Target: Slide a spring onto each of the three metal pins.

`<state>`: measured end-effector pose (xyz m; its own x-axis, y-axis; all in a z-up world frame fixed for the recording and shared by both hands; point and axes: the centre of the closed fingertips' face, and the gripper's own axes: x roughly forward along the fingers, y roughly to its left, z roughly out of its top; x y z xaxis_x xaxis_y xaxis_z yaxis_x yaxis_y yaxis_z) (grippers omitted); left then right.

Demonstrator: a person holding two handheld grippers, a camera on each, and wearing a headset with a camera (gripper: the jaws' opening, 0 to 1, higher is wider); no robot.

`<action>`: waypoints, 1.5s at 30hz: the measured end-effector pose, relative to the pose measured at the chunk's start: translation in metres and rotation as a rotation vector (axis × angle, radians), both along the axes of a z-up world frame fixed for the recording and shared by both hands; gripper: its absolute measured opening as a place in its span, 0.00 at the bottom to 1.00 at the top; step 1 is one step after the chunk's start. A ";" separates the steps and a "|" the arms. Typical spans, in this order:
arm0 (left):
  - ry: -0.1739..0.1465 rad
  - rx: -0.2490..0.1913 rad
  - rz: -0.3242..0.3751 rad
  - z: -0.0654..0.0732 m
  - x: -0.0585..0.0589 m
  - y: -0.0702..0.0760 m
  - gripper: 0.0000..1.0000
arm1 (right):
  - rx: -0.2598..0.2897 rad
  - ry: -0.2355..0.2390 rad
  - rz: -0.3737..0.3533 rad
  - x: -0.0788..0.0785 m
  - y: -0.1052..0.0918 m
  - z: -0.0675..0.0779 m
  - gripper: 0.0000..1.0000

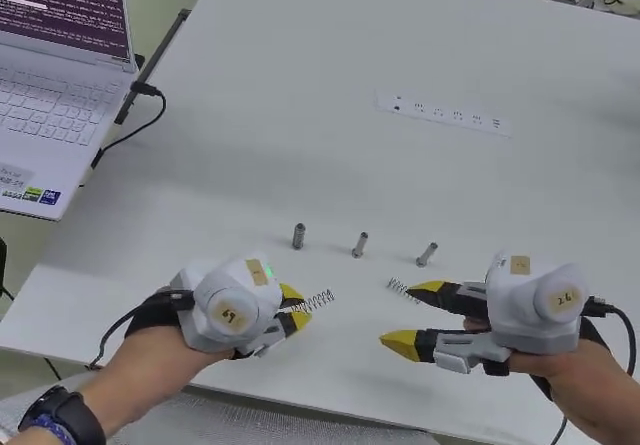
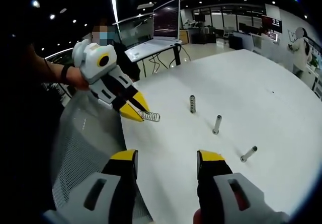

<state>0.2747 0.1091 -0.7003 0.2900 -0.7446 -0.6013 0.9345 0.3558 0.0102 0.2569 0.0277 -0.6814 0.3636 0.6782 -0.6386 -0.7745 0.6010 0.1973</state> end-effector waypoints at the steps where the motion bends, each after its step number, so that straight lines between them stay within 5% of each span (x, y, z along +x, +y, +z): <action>1: -0.002 -0.002 -0.005 0.001 -0.001 -0.001 0.02 | 0.001 0.000 0.005 0.000 0.001 0.000 0.45; 19: -0.041 -0.013 -0.110 0.017 -0.018 -0.027 0.02 | 0.030 -0.003 0.127 0.000 0.027 0.005 0.34; 30: -0.067 -0.006 -0.159 0.022 -0.025 -0.035 0.02 | 0.079 0.036 0.205 -0.012 0.039 0.007 0.28; 45: -0.089 0.012 -0.192 0.024 -0.028 -0.037 0.02 | 0.101 0.060 0.212 -0.015 0.040 0.008 0.16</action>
